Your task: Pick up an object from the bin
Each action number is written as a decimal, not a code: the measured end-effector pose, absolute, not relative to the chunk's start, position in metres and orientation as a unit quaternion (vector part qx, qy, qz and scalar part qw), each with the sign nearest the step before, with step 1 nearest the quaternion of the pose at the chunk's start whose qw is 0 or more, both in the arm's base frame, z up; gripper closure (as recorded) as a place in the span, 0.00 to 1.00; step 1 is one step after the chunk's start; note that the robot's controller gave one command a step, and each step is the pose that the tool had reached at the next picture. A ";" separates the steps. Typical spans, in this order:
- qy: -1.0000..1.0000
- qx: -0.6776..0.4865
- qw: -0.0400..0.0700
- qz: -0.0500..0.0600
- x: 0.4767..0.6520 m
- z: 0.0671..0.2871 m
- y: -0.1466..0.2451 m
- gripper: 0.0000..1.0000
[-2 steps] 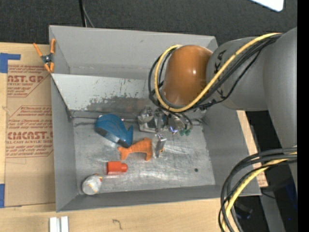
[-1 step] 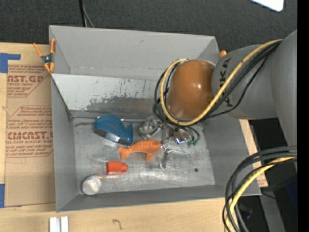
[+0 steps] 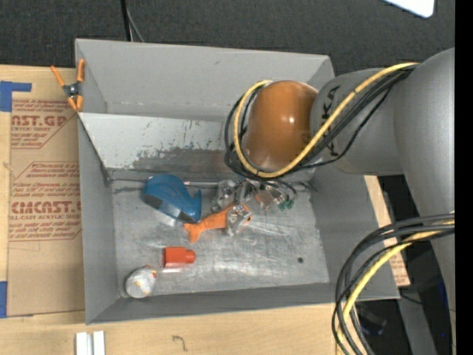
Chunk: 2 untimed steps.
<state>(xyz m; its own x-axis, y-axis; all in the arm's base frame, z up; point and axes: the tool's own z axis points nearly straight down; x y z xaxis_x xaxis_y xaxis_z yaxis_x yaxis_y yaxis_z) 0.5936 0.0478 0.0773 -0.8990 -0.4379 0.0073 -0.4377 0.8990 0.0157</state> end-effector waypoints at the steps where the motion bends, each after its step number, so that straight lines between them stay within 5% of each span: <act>1: -0.974 0.225 0.005 -0.007 0.594 0.077 0.048 1.00; 2: -0.974 0.225 0.005 -0.007 0.593 0.078 0.048 1.00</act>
Offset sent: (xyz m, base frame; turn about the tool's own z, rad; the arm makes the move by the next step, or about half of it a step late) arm -0.0080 0.0186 0.1262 0.0319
